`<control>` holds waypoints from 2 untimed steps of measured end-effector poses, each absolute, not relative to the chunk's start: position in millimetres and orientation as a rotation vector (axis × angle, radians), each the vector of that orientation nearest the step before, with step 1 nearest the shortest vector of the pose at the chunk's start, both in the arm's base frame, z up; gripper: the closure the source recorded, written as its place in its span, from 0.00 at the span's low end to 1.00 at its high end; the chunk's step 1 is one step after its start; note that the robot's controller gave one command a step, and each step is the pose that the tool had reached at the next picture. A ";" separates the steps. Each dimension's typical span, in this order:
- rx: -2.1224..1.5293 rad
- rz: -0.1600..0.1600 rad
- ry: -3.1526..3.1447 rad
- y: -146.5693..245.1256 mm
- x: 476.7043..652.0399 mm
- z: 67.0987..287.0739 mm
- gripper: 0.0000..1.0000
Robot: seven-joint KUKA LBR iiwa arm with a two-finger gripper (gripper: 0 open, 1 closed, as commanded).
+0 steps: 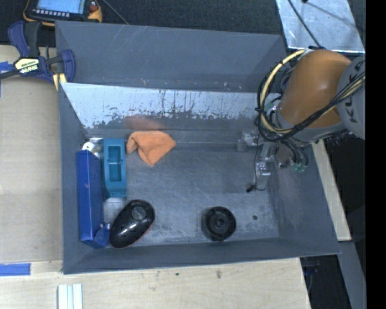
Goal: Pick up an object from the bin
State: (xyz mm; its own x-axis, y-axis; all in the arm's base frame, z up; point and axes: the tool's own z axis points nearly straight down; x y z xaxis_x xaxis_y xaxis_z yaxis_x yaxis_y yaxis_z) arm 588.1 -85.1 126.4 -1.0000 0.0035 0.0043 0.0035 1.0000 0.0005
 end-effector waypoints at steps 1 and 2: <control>-0.002 0.001 -3.145 -84.8 589.8 131.5 0.00; 0.300 0.005 -3.137 -54.3 555.2 96.6 0.00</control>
Offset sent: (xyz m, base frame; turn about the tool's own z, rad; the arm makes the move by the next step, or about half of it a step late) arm -0.0589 0.0547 -0.0564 -0.3228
